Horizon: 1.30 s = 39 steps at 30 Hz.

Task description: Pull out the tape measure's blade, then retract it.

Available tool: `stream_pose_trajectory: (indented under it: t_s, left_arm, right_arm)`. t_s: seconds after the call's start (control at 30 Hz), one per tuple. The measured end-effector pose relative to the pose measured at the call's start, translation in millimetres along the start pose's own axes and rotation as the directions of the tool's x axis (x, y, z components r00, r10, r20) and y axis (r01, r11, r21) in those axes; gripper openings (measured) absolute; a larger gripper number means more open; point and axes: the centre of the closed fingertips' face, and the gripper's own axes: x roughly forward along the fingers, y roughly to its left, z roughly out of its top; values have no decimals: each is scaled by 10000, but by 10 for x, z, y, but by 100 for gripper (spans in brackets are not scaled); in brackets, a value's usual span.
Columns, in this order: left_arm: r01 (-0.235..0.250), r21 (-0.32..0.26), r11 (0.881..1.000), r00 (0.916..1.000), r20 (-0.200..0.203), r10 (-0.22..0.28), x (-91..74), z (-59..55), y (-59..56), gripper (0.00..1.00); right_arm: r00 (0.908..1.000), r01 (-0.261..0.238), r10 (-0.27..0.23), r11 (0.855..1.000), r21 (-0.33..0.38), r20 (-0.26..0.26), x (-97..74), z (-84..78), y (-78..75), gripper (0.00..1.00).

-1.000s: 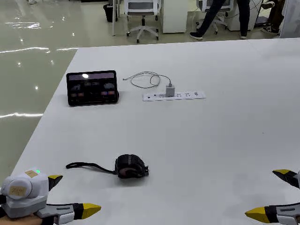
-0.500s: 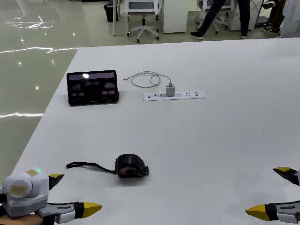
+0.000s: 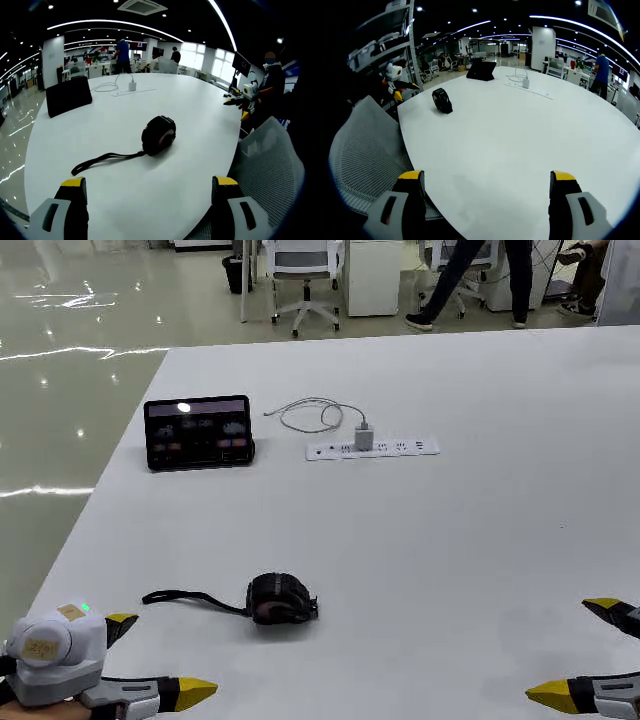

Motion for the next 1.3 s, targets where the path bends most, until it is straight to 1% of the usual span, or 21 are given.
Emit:
stream_pose_trajectory:
  t_s: [0.03,0.1,0.17,0.23,0.27,0.3,0.43,0.47,0.53,0.63,0.67,0.73,0.8,0.87,0.97,1.0,1.13,1.17,1.23,1.27,1.3]
  left_arm:
    - [63,-44,10000,10000,25,-63,3,8,-10,100]
    - [142,-142,9998,9996,260,-139,13,62,-12,100]
    - [60,79,10000,9998,206,-61,20,83,4,100]
    - [291,-29,9996,9995,137,-291,34,108,-24,100]
    - [295,-9,9996,9995,126,-295,37,114,-23,100]
    - [275,174,9995,9996,97,-277,45,131,-17,100]
    - [419,274,9987,9991,-43,-418,83,175,-11,100]
    - [469,343,9983,9989,-33,-468,91,187,-13,100]
    - [648,347,9973,9978,124,-652,113,238,-31,100]
    - [863,347,9957,9963,-82,-861,147,248,-59,100]
    - [980,425,9943,9951,-178,-974,165,249,-71,99]
    - [1048,768,9915,9944,-192,-1036,193,276,-75,100]
    - [1104,808,9906,9938,-247,-1088,219,300,-74,100]
    - [1148,1016,9882,9934,-86,-1146,251,354,-65,100]
    - [1384,1299,9818,9903,-44,-1390,313,387,-75,100]
    - [1587,1545,9752,9871,-54,-1597,344,405,-98,100]
    - [1850,1801,9661,9827,-358,-1815,427,425,-125,100]
    - [1927,1885,9630,9812,-494,-1867,455,428,-135,100]
    - [2083,2018,9570,9779,-602,-2001,495,447,-161,100]
    - [2091,2087,9554,9776,-668,-1994,517,451,-162,100]
    - [2124,2107,9542,9765,-825,-1992,533,440,-162,100]
  right_arm:
    - [10000,-10,10,10000,30,-22,2,-2,0,100]
    - [10000,21,-21,10000,-59,-37,10,6,-10,100]
    - [10000,-14,14,10000,-58,-6,21,33,-12,100]
    - [10000,-53,53,9999,-156,18,31,65,-8,100]
    - [10000,-55,56,9998,-176,22,33,73,-8,100]
    - [10000,-71,72,9997,-223,36,38,90,-9,100]
    - [9998,-173,173,9990,-406,15,62,141,-14,100]
    - [9998,-191,191,9989,-433,-17,70,150,-17,100]
    - [9997,-240,238,9986,-474,-34,87,175,-19,100]
    - [9995,-318,316,9978,-578,-42,108,223,-3,100]
    - [9995,-331,331,9972,-664,-5,123,240,-17,100]
    - [9993,-385,387,9970,-677,8,141,267,-13,100]
    - [9991,-434,434,9965,-710,-17,153,284,4,100]
    - [9988,-481,482,9961,-742,-9,167,302,19,100]
    - [9984,-558,553,9952,-807,-74,202,314,33,100]
    - [9982,-596,591,9946,-853,-82,219,325,45,100]
    - [9976,-693,689,9924,-1016,-79,271,368,67,100]
    - [9975,-713,708,9920,-1040,-85,295,378,68,100]
    - [9971,-762,762,9919,-1021,-44,334,395,76,100]
    - [9969,-791,789,9915,-1031,-59,352,397,82,100]
    - [9966,-825,822,9912,-1040,-71,365,399,90,100]
